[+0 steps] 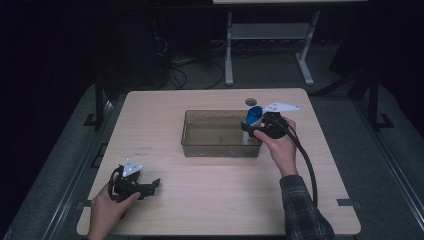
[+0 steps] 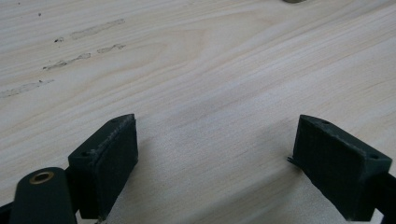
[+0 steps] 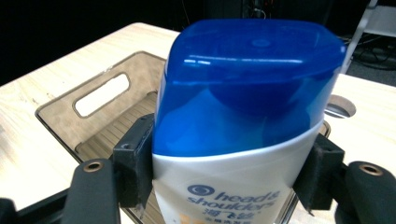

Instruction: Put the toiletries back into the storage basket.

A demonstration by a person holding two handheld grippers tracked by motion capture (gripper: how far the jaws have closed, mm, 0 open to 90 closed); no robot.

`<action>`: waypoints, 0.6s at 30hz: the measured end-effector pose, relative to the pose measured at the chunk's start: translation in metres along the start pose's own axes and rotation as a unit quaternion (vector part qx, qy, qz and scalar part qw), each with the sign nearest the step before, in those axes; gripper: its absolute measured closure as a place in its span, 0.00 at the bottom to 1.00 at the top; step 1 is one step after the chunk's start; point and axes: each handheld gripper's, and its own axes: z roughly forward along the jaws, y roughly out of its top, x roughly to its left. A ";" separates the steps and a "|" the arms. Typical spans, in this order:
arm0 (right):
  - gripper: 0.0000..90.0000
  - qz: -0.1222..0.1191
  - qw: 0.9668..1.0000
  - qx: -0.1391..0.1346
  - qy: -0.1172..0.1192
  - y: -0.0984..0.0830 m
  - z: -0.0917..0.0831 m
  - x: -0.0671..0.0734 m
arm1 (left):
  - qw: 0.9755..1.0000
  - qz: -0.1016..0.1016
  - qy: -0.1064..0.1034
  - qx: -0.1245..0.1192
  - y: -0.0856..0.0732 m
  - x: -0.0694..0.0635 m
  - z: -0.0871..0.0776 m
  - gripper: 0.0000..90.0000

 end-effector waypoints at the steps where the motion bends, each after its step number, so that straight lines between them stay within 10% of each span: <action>1: 0.37 0.001 1.000 0.003 0.000 0.000 0.000 0.000 | 1.000 0.000 0.000 0.000 0.000 0.000 0.000 0.14; 18: 0.37 0.002 0.999 0.032 0.005 -0.010 0.005 -0.001 | 1.000 0.000 0.000 0.000 0.000 0.000 0.000 0.14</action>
